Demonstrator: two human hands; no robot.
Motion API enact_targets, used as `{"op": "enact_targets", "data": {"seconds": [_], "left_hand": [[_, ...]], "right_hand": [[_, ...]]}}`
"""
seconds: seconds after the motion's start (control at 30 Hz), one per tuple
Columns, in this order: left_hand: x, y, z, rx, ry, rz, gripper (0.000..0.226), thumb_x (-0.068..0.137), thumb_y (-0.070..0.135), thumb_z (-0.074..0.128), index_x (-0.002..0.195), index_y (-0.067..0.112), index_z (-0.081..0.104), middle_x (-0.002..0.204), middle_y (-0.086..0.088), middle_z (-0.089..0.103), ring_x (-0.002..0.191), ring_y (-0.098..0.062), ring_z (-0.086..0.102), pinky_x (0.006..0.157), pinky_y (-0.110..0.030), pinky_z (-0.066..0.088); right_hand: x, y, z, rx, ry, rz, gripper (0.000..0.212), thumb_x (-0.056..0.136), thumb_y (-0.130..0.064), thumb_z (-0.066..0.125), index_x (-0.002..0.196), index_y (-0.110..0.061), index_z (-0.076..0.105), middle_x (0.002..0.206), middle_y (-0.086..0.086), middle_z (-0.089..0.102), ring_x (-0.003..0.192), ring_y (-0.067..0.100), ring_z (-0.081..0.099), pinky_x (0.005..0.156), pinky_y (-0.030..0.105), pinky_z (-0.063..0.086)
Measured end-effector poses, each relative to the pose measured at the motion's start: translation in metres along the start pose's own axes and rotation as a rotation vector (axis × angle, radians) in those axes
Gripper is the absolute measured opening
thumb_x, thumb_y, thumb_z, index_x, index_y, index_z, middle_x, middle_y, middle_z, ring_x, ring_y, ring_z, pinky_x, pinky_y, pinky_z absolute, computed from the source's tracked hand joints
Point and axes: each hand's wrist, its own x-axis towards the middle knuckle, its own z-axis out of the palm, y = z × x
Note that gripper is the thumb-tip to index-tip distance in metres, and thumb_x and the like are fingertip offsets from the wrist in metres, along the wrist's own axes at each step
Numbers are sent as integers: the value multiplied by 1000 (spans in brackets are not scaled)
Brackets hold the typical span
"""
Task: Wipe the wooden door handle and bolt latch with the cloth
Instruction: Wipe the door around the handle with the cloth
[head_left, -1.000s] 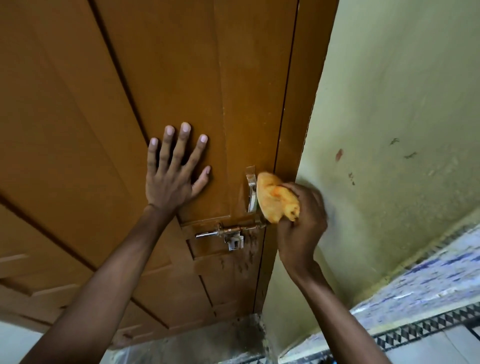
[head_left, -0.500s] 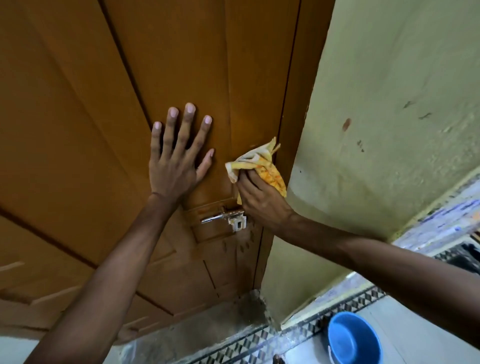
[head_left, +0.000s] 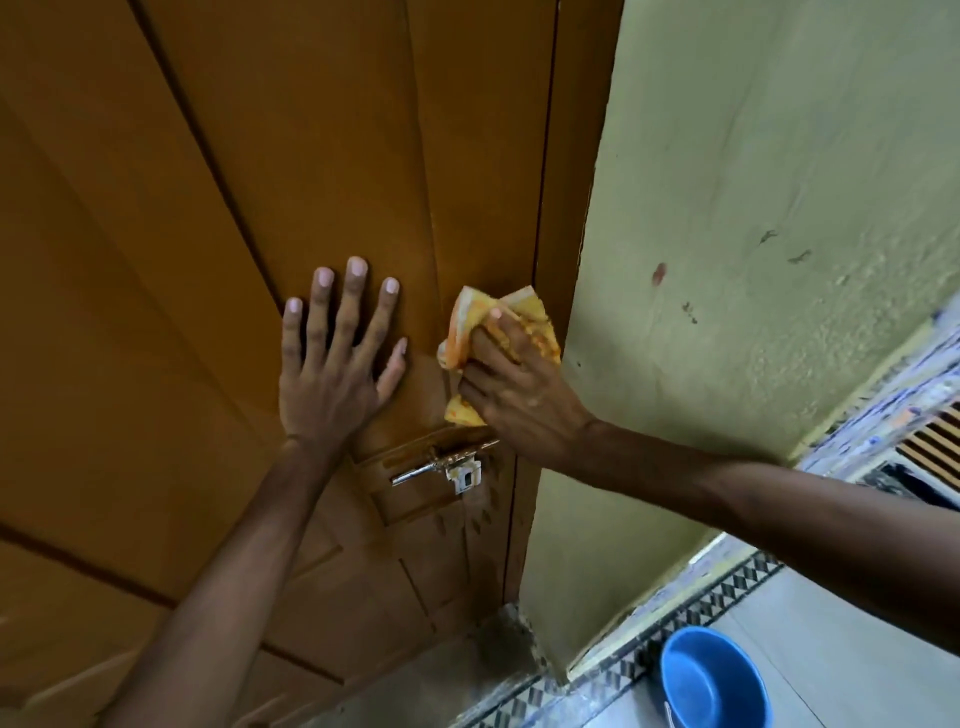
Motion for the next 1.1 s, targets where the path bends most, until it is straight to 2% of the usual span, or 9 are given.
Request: {"op": "enact_targets", "data": {"seconds": [0.2,0.33,0.53,0.63,0.7,0.77,0.83,0.93,1.1], "left_hand": [[-1,-3,2,7,-1,23,66,100,53,49,156,23,31,167,-6,1,154,-27,-1,122,-46,13],[0,-1,0,26,-7,13,66,100,53,48,156,23,32,163,-8,14,154,-27,0,121,-47,14],[1,-1,-3,-6,-32,-7,65,101,53,46,157,23,29,162,-8,21,154,-26,-4,122,-46,13],[1,-1,-3,-7,-42,-10,66,101,53,46,157,23,28,162,-8,18,154,-26,-4,122,-47,12],[-1,0,-2,-6,-39,-13,67,101,54,46,158,23,27,165,-7,10,154,-26,-4,122,-47,11],[-1,0,-1,3,-34,-19,68,101,54,46,158,23,26,167,-6,0,154,-26,-4,123,-47,10],[0,1,-1,3,-30,-18,68,101,54,47,158,23,27,167,-5,-3,154,-26,-3,124,-46,8],[0,1,-2,10,-31,-23,67,101,53,48,157,23,28,167,-5,-4,154,-26,-3,124,-46,6],[0,1,-1,18,-33,-28,67,100,54,49,157,23,29,167,-4,-5,154,-26,-3,124,-46,7]], "right_hand": [[-16,-59,18,-123,-268,-147,54,83,-32,66,128,-4,60,135,18,56,136,36,38,116,47,26],[-13,-65,13,32,-219,-52,43,77,-27,72,112,-2,70,121,16,67,127,33,50,110,42,38],[-18,-56,3,337,-90,83,26,80,-14,68,104,-3,72,107,14,72,120,30,54,115,41,29],[-41,-62,-19,603,-136,130,39,73,-15,74,111,-14,68,107,7,72,110,30,60,104,45,44],[-62,-66,-27,776,-162,384,40,70,-14,77,109,-19,69,103,4,72,101,29,64,91,41,51],[-73,-61,-35,1095,-139,891,15,82,-19,67,97,-20,70,95,5,72,92,30,67,83,39,54],[-72,-51,-29,1273,-48,1396,18,94,-30,55,88,-19,67,89,3,71,88,27,68,79,34,53],[-51,-36,-20,1349,-16,1699,35,95,-37,55,115,-10,67,113,8,70,104,25,66,92,38,53],[-6,-26,-47,2084,-348,2101,25,98,-24,53,116,-8,62,106,4,62,103,30,65,93,39,53]]}}
